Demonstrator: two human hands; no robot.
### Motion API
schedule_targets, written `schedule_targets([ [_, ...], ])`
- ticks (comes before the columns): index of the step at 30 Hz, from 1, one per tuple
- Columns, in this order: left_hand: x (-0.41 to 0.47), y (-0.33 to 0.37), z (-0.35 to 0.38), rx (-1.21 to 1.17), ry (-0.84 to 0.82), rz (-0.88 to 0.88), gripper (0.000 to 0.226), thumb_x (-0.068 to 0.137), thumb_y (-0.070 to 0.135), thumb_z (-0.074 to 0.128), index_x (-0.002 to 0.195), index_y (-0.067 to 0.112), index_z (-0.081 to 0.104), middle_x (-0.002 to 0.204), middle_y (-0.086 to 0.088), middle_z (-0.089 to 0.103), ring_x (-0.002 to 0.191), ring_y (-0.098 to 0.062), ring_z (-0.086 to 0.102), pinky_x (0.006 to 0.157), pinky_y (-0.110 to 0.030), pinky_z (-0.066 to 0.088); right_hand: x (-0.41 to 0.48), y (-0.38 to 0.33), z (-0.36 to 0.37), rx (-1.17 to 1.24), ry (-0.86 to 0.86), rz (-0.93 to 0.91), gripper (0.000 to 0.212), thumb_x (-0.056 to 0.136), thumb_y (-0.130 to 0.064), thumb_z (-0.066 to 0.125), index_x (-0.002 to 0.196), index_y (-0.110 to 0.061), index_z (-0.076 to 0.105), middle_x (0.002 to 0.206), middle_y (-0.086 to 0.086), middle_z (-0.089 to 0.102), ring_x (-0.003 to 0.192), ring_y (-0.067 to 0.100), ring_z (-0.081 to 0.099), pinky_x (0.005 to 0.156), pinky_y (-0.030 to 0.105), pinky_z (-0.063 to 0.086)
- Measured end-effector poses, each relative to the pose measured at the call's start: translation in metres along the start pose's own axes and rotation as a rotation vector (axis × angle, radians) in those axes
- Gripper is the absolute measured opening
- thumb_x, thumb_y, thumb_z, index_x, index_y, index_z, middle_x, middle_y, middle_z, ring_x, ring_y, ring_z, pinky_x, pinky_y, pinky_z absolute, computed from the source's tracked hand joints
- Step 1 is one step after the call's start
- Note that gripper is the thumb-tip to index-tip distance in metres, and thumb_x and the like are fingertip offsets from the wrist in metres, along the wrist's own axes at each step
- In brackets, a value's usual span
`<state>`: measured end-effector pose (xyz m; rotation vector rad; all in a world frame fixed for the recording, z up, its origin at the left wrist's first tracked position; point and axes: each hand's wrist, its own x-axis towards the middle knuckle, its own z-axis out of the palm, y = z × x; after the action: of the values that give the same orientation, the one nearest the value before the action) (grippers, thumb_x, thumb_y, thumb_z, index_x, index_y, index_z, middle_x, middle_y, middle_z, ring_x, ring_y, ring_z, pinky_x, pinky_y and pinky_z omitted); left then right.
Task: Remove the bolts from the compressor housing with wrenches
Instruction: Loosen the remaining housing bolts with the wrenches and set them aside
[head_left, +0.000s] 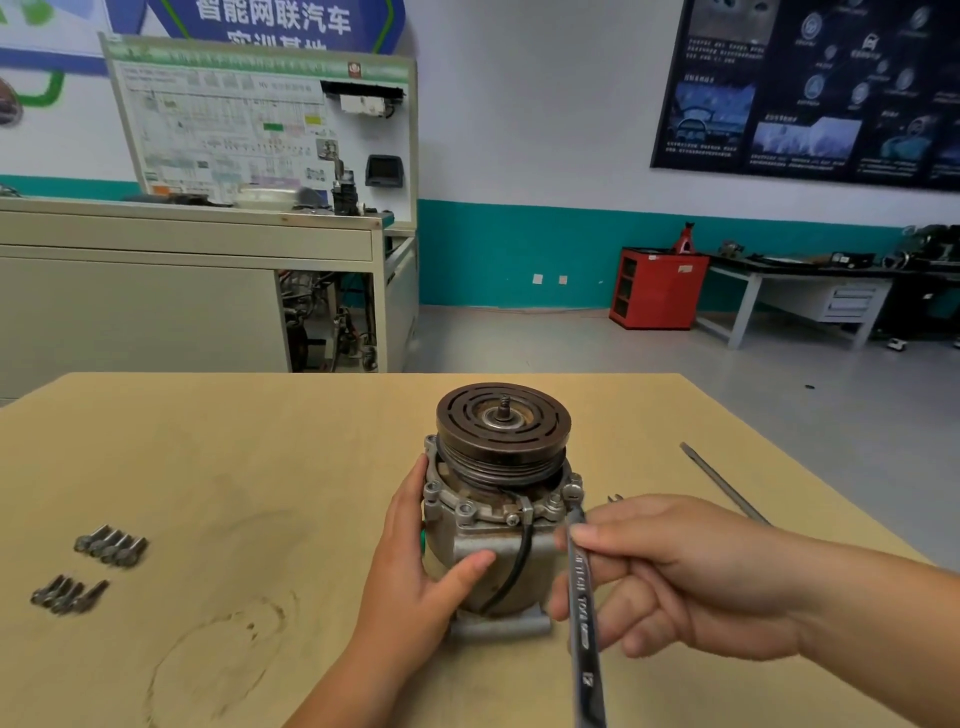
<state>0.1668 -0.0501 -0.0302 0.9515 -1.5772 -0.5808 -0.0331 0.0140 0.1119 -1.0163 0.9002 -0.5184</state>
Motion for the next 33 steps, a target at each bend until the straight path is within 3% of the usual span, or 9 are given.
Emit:
schedule_targets([
  [5, 0.000, 0.003, 0.001, -0.023, -0.013, -0.019, 0.085, 0.070, 0.062, 0.062, 0.142, 0.039, 0.023, 0.146, 0.019, 0.034, 0.133, 0.001, 0.037, 0.106, -0.011, 0.031, 0.010, 0.001, 0.006, 0.056, 0.127, -0.020, 0.013, 0.089, -0.015, 0.048, 0.092, -0.003, 0.051, 0.065, 0.018, 0.069, 0.041, 0.018, 0.064, 0.034, 0.021, 0.047],
  [9, 0.000, 0.003, 0.001, -0.054, -0.023, -0.056, 0.096, 0.064, 0.078, 0.061, 0.143, 0.037, 0.024, 0.148, 0.014, 0.035, 0.135, -0.004, 0.037, 0.112, -0.034, 0.034, 0.016, 0.002, 0.002, 0.056, 0.134, -0.034, 0.017, 0.093, -0.017, 0.044, 0.099, -0.002, 0.050, 0.062, 0.017, 0.067, 0.038, 0.017, 0.061, 0.032, 0.019, 0.045],
  [15, -0.002, 0.006, 0.000, -0.091, -0.042, -0.084, 0.091, 0.066, 0.059, 0.067, 0.143, 0.039, 0.023, 0.149, 0.012, 0.035, 0.137, -0.006, 0.036, 0.113, -0.044, 0.033, 0.012, -0.001, -0.002, -0.033, 0.131, -0.009, 0.015, 0.096, -0.015, 0.042, 0.098, -0.002, 0.049, 0.060, 0.017, 0.065, 0.039, 0.019, 0.062, 0.033, 0.020, 0.046],
  [18, -0.002, 0.007, 0.000, -0.101, -0.047, -0.082, 0.090, 0.066, 0.059, 0.068, 0.143, 0.042, 0.023, 0.148, 0.017, 0.035, 0.136, -0.002, 0.036, 0.113, -0.040, 0.034, 0.007, -0.005, -0.010, -0.118, 0.106, 0.030, 0.019, 0.090, -0.020, 0.048, 0.098, -0.003, 0.047, 0.059, 0.015, 0.065, 0.036, 0.016, 0.060, 0.035, 0.021, 0.048],
  [21, -0.002, 0.007, -0.001, -0.099, -0.034, -0.085, 0.088, 0.063, 0.061, 0.069, 0.139, 0.048, 0.027, 0.144, 0.020, 0.040, 0.131, 0.003, 0.040, 0.108, -0.025, 0.037, 0.003, -0.014, -0.020, -0.266, 0.058, 0.070, 0.035, 0.078, -0.028, 0.054, 0.103, -0.004, 0.047, 0.058, 0.011, 0.063, 0.034, 0.012, 0.057, 0.038, 0.022, 0.047],
  [24, -0.002, 0.007, -0.003, -0.110, -0.026, -0.099, 0.086, 0.060, 0.061, 0.070, 0.135, 0.055, 0.029, 0.140, 0.021, 0.043, 0.127, 0.006, 0.042, 0.099, -0.011, 0.038, 0.000, -0.024, -0.029, -0.392, 0.078, 0.093, 0.036, 0.078, -0.031, 0.054, 0.104, -0.006, 0.053, 0.054, 0.007, 0.059, 0.030, 0.009, 0.050, 0.033, 0.019, 0.044],
  [29, -0.002, 0.006, -0.003, -0.113, -0.020, -0.096, 0.087, 0.060, 0.061, 0.070, 0.137, 0.051, 0.030, 0.141, 0.018, 0.043, 0.128, 0.005, 0.041, 0.099, -0.010, 0.038, -0.003, -0.044, -0.048, -0.896, 0.065, 0.189, 0.025, 0.095, -0.037, 0.043, 0.089, -0.022, 0.062, 0.053, -0.006, 0.057, 0.041, 0.010, 0.049, 0.046, 0.019, 0.044],
  [33, -0.002, 0.007, -0.003, -0.124, -0.022, -0.105, 0.087, 0.058, 0.061, 0.070, 0.135, 0.055, 0.030, 0.141, 0.019, 0.043, 0.127, 0.005, 0.042, 0.097, -0.010, 0.039, 0.007, -0.061, -0.065, -1.303, 0.179, 0.153, 0.036, 0.079, -0.061, 0.044, 0.077, -0.032, 0.064, 0.060, -0.011, 0.057, 0.054, 0.006, 0.050, 0.059, 0.017, 0.044],
])
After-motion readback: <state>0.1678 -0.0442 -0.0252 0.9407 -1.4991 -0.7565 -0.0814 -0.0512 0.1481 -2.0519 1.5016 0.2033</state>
